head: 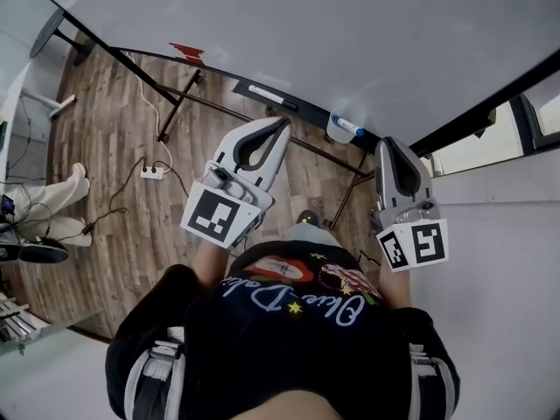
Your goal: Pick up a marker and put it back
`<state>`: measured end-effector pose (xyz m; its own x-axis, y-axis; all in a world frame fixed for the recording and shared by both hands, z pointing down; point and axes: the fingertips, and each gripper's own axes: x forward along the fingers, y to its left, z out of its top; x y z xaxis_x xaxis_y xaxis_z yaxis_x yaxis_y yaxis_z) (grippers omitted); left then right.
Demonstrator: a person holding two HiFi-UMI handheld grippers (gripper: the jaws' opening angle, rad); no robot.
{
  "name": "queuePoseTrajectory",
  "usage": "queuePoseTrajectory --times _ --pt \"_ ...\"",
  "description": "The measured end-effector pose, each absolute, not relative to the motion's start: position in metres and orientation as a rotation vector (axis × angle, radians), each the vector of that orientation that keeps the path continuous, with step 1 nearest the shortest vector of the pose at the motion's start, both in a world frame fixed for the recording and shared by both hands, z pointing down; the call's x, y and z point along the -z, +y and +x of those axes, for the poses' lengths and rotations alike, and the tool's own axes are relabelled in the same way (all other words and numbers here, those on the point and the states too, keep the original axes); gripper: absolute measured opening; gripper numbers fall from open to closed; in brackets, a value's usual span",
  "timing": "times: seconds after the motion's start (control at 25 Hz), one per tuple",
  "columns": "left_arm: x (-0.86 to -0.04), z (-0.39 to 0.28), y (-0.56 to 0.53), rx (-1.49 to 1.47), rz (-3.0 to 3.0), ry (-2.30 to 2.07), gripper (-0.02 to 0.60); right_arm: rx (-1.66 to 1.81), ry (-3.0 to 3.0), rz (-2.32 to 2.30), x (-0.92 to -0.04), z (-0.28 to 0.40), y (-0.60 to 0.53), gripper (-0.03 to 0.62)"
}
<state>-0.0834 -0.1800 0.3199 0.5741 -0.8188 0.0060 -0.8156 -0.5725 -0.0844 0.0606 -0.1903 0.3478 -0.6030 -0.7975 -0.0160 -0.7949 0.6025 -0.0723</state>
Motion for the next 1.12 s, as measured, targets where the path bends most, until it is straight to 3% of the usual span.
queuePoseTrajectory --times 0.2,0.68,1.12 --pt "-0.332 -0.068 -0.196 0.075 -2.763 1.354 0.003 0.098 2.781 -1.385 -0.359 0.06 -0.198 0.009" --pt "-0.326 -0.063 -0.218 0.046 -2.866 1.156 0.003 0.191 2.802 -1.509 -0.386 0.034 -0.205 0.1" --pt "-0.321 -0.084 -0.232 0.086 -2.861 1.144 0.003 0.304 2.769 -1.68 -0.419 0.032 -0.229 0.12"
